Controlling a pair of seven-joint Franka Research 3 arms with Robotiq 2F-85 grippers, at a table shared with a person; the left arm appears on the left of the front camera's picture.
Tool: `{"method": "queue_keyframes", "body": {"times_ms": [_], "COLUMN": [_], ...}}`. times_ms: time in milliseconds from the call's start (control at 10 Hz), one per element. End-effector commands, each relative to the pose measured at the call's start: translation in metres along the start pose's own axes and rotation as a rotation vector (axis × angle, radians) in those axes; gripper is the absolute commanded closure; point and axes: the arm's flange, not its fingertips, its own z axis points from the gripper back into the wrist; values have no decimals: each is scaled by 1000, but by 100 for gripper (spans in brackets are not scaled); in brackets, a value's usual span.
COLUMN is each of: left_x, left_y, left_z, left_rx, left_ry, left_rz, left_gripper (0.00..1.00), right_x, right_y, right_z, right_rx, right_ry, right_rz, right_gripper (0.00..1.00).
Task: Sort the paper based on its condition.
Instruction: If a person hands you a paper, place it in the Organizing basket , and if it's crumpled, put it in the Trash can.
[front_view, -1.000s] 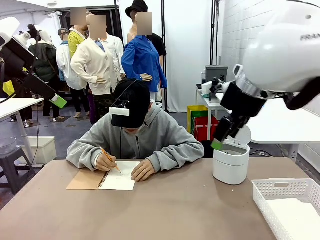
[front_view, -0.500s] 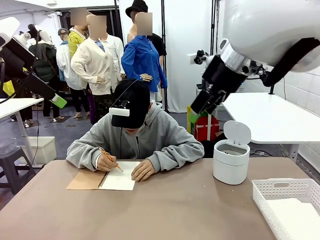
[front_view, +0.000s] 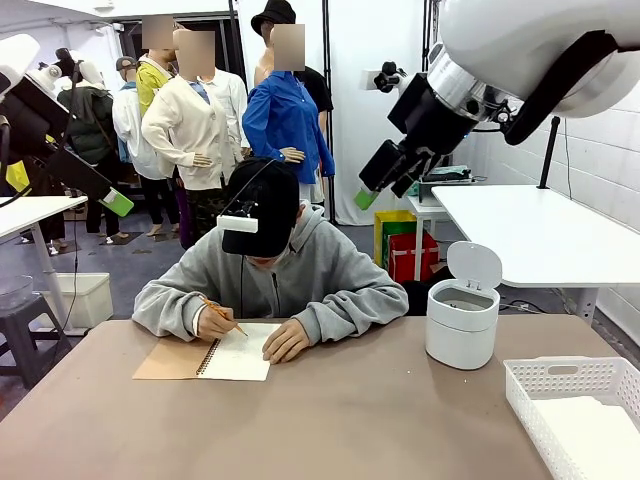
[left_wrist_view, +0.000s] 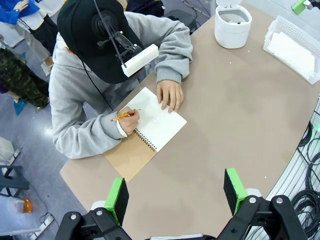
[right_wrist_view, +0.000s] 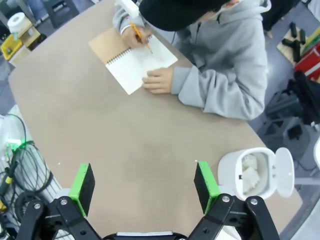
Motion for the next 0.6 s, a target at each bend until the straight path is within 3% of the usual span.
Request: {"method": "queue_keyframes", "body": {"times_ms": [0,400,500], "left_x": [-1,-1,-1], "left_y": [1,1,1], "left_z": [1,1,1], "left_rx": [-7,-7,-7], "left_ry": [-4,-4,-4], "left_rz": [2,2,2], "left_gripper": [0,0,0], "right_x": [7,15,12], "right_y": [-1,-12,-2], "right_z": [-6,-3,-1], "right_rx": [0,41,-2], "right_ry": [-45,-48,-18], "right_rz": [21,51,10], "right_gripper": [0,0,0]}}
